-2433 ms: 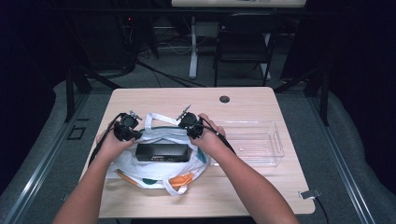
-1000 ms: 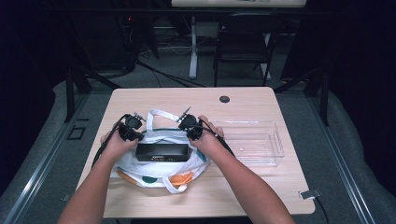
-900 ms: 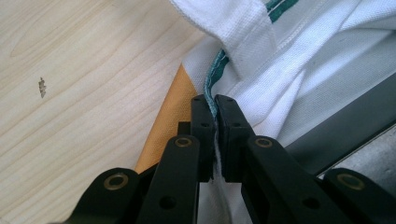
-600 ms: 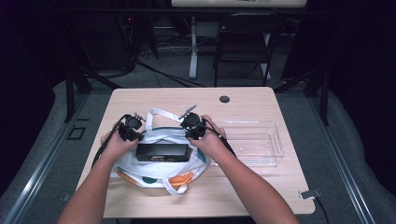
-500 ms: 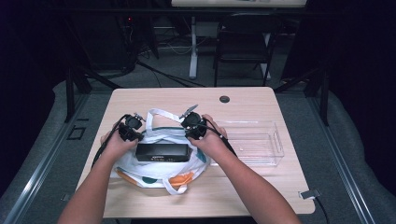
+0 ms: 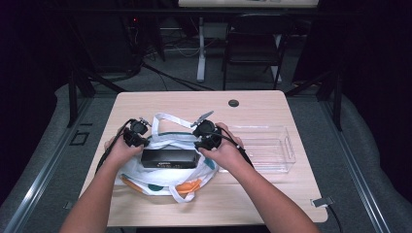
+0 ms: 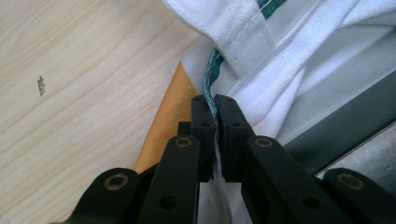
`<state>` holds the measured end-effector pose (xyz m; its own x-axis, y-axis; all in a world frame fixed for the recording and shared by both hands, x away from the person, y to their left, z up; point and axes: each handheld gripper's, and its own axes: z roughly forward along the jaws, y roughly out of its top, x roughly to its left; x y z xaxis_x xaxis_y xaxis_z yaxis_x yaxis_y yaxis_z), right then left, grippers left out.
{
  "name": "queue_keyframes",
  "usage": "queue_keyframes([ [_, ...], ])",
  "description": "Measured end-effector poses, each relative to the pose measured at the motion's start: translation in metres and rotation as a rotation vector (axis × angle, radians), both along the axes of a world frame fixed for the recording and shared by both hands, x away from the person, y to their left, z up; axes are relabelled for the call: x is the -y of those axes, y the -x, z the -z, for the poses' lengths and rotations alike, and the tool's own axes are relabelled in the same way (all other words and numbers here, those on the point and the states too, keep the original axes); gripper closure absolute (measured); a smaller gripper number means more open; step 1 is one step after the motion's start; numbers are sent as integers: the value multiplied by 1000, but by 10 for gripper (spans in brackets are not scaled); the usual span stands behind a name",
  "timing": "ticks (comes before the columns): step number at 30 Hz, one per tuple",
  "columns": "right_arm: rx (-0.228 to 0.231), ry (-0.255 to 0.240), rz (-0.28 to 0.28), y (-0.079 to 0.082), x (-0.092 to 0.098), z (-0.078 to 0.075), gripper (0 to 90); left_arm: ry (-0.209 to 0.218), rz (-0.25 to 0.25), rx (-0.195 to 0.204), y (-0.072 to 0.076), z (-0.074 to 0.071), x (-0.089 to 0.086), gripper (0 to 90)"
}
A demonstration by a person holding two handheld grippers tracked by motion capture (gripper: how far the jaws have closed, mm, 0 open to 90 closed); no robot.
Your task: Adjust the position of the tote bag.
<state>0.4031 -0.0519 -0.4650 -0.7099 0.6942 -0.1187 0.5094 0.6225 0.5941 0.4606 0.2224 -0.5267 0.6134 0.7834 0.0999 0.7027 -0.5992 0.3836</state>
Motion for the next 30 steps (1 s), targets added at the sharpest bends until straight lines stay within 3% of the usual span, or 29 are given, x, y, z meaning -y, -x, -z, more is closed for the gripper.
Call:
queue_keyframes([
  [3,-20,11,1,6,2,-1,573,5,-8,0,1,0,1,868],
  [14,-57,-67,42,21,16,4,600,3,-11,0,1,0,1,868],
  [18,-67,-74,40,24,20,7,621,-4,-5,-1,0,0,1,868],
  [30,-66,-73,23,35,24,13,804,-3,-5,-2,1,0,1,868],
])
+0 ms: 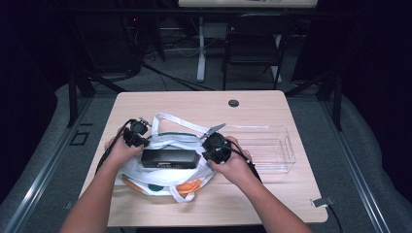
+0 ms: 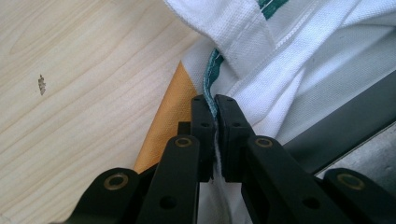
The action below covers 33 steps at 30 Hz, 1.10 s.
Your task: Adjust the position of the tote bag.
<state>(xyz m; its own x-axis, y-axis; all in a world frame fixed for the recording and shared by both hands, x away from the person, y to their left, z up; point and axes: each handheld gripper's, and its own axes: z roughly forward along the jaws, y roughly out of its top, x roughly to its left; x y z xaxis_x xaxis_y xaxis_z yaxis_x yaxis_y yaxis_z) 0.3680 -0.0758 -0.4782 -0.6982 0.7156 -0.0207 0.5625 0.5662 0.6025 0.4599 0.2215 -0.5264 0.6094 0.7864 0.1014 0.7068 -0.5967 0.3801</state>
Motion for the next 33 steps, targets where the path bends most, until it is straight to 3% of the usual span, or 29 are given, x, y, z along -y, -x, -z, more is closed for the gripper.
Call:
queue_keyframes([
  [10,6,22,-9,5,-1,11,879,-1,-2,0,-1,1,0,867],
  [25,6,33,-25,1,-5,20,888,5,-16,5,-1,0,1,862],
  [33,4,7,-21,1,-2,18,868,56,-13,13,4,-8,-6,741],
])
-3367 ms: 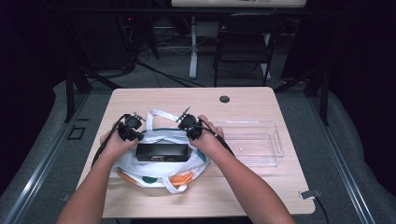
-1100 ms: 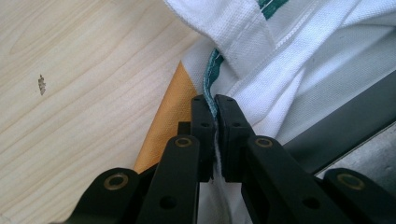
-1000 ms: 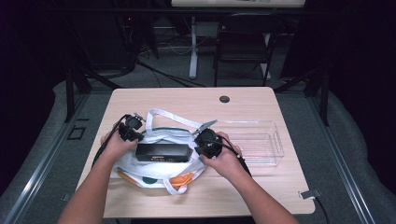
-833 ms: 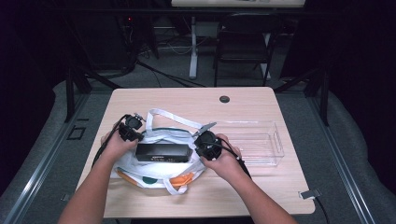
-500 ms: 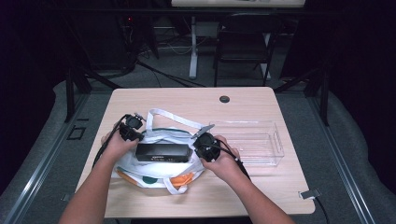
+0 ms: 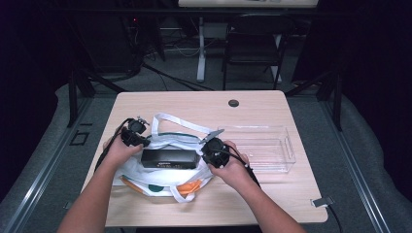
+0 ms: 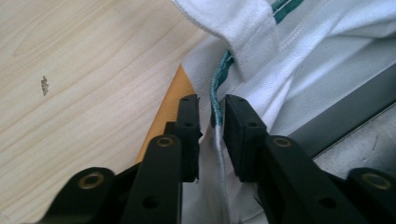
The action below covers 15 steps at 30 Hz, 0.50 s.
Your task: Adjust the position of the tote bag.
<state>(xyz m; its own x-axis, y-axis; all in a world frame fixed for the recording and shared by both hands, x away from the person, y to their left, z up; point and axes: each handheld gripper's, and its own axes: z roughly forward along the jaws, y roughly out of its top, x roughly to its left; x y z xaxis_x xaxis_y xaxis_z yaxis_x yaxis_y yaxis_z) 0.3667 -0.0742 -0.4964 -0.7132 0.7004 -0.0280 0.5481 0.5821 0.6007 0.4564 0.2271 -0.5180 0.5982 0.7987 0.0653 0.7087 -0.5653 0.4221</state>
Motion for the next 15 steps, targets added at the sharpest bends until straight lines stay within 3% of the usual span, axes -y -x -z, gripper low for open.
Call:
queue_keyframes([
  [15,-1,-49,-7,0,9,-6,731,27,-27,49,14,-20,-12,578],
])
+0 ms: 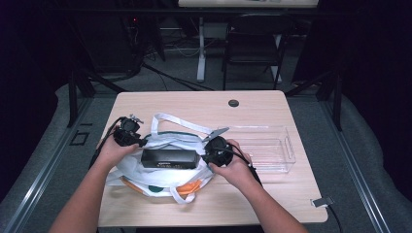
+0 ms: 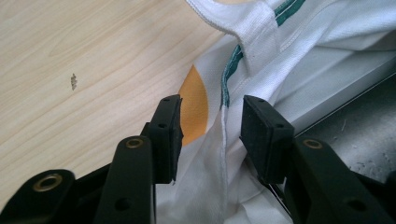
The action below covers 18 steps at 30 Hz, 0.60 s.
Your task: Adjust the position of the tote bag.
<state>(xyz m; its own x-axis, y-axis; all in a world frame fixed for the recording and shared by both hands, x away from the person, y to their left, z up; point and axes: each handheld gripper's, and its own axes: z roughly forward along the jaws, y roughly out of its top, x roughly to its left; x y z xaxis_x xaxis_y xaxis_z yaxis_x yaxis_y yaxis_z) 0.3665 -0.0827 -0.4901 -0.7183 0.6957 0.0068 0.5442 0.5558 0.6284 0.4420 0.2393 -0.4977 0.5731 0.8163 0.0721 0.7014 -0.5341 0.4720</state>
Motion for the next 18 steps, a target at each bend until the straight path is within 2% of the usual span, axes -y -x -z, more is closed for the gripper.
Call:
queue_keyframes([
  [2,2,-11,1,0,1,-1,711,-16,1,1,1,-3,0,573],
  [10,11,-56,-1,5,3,-8,626,-22,23,38,6,-16,1,552],
  [18,19,-74,-18,10,4,-16,597,-38,41,36,11,-21,2,550],
])
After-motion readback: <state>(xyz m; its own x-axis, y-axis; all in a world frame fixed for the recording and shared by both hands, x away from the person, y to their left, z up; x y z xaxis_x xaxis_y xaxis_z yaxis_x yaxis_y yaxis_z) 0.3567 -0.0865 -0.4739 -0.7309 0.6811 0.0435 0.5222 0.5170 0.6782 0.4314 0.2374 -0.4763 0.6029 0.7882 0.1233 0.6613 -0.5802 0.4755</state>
